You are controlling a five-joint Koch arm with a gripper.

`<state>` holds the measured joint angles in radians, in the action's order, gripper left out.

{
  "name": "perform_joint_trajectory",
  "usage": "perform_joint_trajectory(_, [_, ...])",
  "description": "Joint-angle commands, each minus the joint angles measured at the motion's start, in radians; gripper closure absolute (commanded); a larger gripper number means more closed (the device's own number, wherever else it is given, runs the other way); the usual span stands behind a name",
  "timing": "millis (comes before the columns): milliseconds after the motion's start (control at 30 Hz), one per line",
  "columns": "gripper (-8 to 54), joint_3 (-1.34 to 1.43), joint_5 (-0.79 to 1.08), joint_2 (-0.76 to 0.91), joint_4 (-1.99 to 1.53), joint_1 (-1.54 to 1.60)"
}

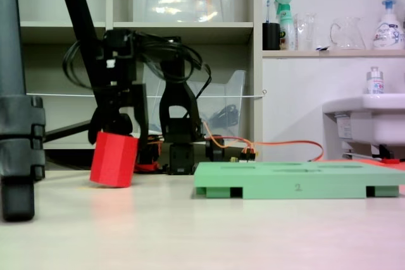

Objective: Put the octagonal pillar block into the corresponding hole

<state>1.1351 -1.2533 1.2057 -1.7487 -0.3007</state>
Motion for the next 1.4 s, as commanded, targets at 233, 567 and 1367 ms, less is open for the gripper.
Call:
perform_joint_trajectory(233, [24.1,-0.078,-0.568,0.334,-0.089,0.371])
perform_joint_trajectory(567, [24.0,-0.241,-1.002,0.250,0.132,0.913])
perform_joint_trajectory(1367, [23.6,-0.374,-1.134,-0.129,0.604,1.184])
